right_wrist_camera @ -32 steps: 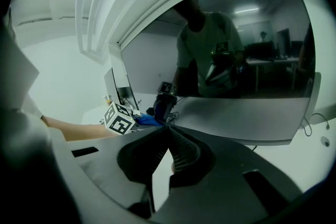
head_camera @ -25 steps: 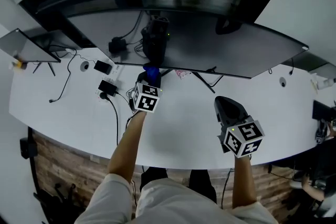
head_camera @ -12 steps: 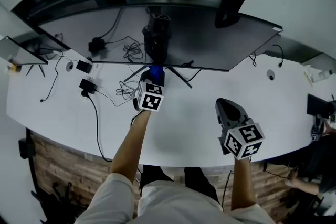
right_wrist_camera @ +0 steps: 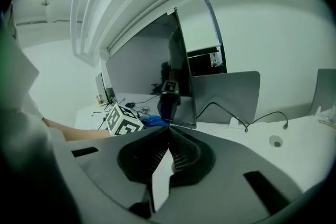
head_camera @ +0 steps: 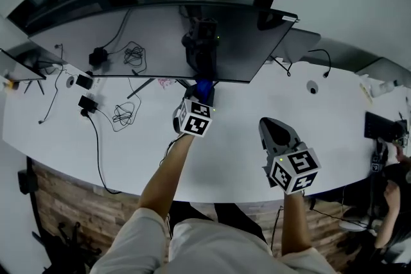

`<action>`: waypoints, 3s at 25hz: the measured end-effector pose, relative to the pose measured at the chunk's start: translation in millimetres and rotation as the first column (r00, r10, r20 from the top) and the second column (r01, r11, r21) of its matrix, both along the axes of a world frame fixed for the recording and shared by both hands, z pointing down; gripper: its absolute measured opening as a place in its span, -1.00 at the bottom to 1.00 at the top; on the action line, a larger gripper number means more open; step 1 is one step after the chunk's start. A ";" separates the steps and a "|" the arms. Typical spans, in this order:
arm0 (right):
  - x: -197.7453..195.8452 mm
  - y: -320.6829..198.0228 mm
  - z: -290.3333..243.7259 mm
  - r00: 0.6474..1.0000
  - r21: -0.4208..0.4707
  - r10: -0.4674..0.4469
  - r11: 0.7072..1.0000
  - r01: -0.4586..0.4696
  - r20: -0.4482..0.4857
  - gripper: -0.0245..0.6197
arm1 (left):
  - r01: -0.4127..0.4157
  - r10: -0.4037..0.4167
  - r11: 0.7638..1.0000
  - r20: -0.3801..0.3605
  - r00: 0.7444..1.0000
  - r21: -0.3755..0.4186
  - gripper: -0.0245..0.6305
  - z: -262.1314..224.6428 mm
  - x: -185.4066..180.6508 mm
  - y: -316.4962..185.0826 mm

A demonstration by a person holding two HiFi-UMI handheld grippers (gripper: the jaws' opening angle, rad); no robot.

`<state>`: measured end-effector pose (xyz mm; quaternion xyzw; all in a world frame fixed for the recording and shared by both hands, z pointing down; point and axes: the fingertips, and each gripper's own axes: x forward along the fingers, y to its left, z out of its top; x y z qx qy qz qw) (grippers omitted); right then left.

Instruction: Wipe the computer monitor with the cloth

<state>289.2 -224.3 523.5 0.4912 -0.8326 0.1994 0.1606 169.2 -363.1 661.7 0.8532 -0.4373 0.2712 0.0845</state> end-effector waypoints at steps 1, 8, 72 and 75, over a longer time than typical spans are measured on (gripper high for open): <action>6.2 0.8 -2.0 1.000 0.006 0.001 1.000 -0.001 -0.002 -0.88 | -0.012 0.012 1.000 -0.007 1.000 0.006 -0.73 -1.3 13.1 1.5; 47.2 8.4 -10.2 0.999 0.032 0.027 0.999 -0.026 -0.028 -0.88 | -0.088 0.090 0.996 -0.062 0.994 0.027 -0.73 -6.4 95.4 12.3; -35.1 12.4 -238.5 0.990 0.387 0.140 0.913 -0.129 0.000 -0.88 | -0.004 0.167 0.792 -0.210 0.963 0.611 -0.73 -425.9 -64.5 71.7; -64.3 3.7 -246.2 0.996 0.398 0.092 0.913 -0.089 0.013 -0.88 | 0.001 0.114 0.775 -0.142 0.983 0.632 -0.73 -423.7 -105.2 79.8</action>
